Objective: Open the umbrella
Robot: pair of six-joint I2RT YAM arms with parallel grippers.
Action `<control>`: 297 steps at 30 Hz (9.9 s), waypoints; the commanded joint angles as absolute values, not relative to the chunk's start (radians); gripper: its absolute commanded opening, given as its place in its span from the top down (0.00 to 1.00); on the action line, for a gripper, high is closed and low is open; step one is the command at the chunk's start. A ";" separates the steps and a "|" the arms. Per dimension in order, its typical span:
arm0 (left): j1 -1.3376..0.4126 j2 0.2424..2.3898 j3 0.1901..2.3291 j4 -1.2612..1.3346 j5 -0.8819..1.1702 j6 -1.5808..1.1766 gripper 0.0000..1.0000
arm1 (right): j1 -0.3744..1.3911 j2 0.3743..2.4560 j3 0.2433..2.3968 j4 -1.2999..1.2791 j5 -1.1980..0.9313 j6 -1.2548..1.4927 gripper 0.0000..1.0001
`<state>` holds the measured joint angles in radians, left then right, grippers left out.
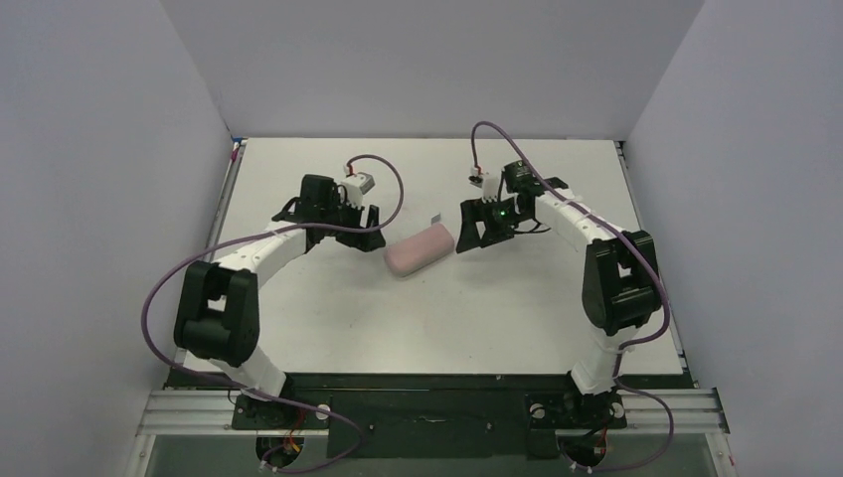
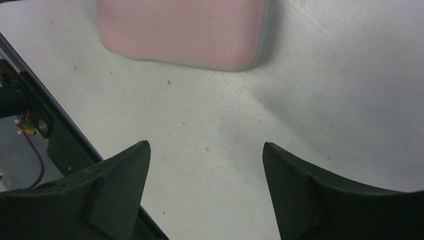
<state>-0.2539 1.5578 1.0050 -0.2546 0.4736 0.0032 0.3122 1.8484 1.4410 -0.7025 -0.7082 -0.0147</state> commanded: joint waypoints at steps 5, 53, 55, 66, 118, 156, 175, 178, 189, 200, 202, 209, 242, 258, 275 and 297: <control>-0.368 1.777 1.155 -0.136 0.618 0.068 0.32 | 0.201 1.696 1.242 -0.654 -0.696 0.113 0.18; -0.482 1.007 0.488 0.145 0.309 0.172 0.25 | 0.518 1.791 1.181 -0.802 -0.252 -0.700 0.54; -0.560 1.011 0.440 0.204 0.244 0.160 0.29 | 0.503 1.772 1.152 -0.819 -0.255 -0.724 0.57; -0.779 1.310 0.442 0.570 0.162 0.124 0.54 | 0.491 1.708 1.029 -0.780 -0.251 -0.738 0.62; -0.951 1.874 0.623 1.020 -0.049 -0.033 0.76 | 0.429 1.684 0.906 -0.760 -0.388 -0.652 0.83; -0.915 1.787 0.509 1.059 0.065 0.092 0.56 | 0.377 1.706 0.974 -0.881 -0.416 -0.720 0.97; -0.982 1.873 0.614 1.079 -0.069 0.072 0.66 | 0.393 1.690 0.956 -0.889 -0.430 -0.711 1.00; -0.982 1.886 0.631 1.077 -0.101 0.069 0.69 | 0.396 1.691 0.961 -0.897 -0.435 -0.716 1.00; -0.978 1.875 0.628 1.100 -0.136 0.078 1.00 | 0.402 1.706 0.983 -0.940 -0.457 -0.729 1.00; -0.898 1.849 0.580 1.090 -0.093 0.049 1.00 | 0.379 1.708 0.969 -0.956 -0.419 -0.769 1.00; -0.884 1.839 0.567 1.092 -0.085 0.059 1.00 | 0.368 1.711 0.973 -0.957 -0.417 -0.767 1.00; -0.849 1.820 0.534 1.092 -0.055 0.077 1.00 | 0.348 1.711 0.966 -0.965 -0.394 -0.800 1.00; -0.839 1.860 0.483 1.214 0.172 0.270 1.00 | 0.492 1.656 0.945 -0.920 -0.251 -1.342 1.00; -0.910 1.841 0.457 1.184 0.137 0.266 1.00 | 0.251 1.550 1.224 -0.883 -0.427 -0.917 0.37; -0.983 1.869 0.507 1.117 0.070 0.234 1.00 | 0.031 1.469 1.158 -0.962 -0.423 -0.392 0.30; -1.108 1.834 0.522 1.001 -0.014 0.249 1.00 | 0.010 1.576 1.139 -1.098 -0.569 -0.054 0.29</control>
